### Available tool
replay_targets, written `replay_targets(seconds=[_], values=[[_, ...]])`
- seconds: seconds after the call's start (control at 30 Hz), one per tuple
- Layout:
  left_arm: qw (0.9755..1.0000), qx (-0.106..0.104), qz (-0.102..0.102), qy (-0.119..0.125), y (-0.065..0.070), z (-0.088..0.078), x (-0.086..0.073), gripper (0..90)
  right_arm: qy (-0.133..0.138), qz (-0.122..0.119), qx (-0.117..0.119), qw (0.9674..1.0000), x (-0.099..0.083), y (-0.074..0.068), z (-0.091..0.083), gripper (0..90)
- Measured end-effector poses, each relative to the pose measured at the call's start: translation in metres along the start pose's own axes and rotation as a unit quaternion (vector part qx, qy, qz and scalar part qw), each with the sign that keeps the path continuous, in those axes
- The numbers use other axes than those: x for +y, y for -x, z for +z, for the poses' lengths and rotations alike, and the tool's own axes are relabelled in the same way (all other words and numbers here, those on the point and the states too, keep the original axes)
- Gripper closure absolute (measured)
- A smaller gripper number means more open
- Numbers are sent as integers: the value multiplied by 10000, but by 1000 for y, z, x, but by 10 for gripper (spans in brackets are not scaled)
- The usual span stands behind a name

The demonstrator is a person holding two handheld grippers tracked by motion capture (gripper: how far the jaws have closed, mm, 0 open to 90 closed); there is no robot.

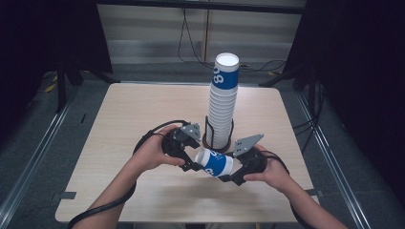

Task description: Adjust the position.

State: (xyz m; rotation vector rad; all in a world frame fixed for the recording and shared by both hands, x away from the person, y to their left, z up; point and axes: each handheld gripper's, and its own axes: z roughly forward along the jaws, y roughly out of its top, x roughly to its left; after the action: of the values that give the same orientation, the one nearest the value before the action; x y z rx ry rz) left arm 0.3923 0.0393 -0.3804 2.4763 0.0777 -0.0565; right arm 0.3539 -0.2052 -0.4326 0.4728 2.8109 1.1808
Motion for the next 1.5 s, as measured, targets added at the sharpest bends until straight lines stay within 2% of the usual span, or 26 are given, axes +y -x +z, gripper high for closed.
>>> replay_targets(seconds=[0.03, 0.07, 0.13, 0.27, 0.3, 0.43, 0.53, 0.57, 0.87, 0.97, 1.1, 1.13, 1.27, 1.33, 1.47, 1.5], values=[[9999, 14, 57, -146, 1, 2, 3, 207, -81, -37, 0, 10000, 1, 0, 0, 202], [9999, 14, 57, -146, 1, 2, 3, 209, -101, -55, 2, 9999, 1, 0, 0, 202], [9993, 41, 144, -330, 3, 5, 6, 209, -167, -87, -5, 9998, 2, 0, 0, 202], [9986, 10, 206, -486, 3, 7, 8, 217, -239, -117, 30, 9996, 3, 0, -1, 202], [9975, 77, 260, -648, 4, 8, 11, 216, -294, -142, 27, 9995, 4, 0, -1, 202], [9957, 87, 419, -818, 5, 11, 15, 217, -351, -195, 12, 9992, 5, 0, -1, 201], [9949, 48, 454, -898, 6, 11, 17, 219, -387, -195, 6, 9991, 5, 1, -1, 201], [9938, 96, 460, -1005, 8, 13, 19, 218, -403, -213, 39, 9990, 6, 1, -1, 201], [9921, 125, 443, -1165, 8, 16, 24, 219, -518, -235, -19, 9984, 9, 1, 0, 200], [9900, 134, 485, -1320, 9, 18, 27, 223, -577, -340, -47, 9977, 10, 2, 0, 200], [9894, 134, 512, -1351, 10, 21, 28, 229, -630, -323, -41, 9975, 11, 1, 1, 200], [9896, 125, 443, -1361, 10, 22, 28, 229, -627, -371, -31, 9973, 11, 1, 1, 200], [9890, 124, 421, -1411, 9, 24, 28, 231, -644, -358, -46, 9973, 11, 1, 1, 200], [9883, 132, 477, -1441, 9, 25, 29, 230, -679, -367, -30, 9970, 12, 1, 2, 199], [9879, 94, 461, -1477, 10, 27, 30, 231, -689, -370, -22, 9969, 12, 0, 2, 198], [9874, 97, 527, -1490, 10, 29, 31, 233, -666, -391, -16, 9970, 13, 0, 2, 199]])
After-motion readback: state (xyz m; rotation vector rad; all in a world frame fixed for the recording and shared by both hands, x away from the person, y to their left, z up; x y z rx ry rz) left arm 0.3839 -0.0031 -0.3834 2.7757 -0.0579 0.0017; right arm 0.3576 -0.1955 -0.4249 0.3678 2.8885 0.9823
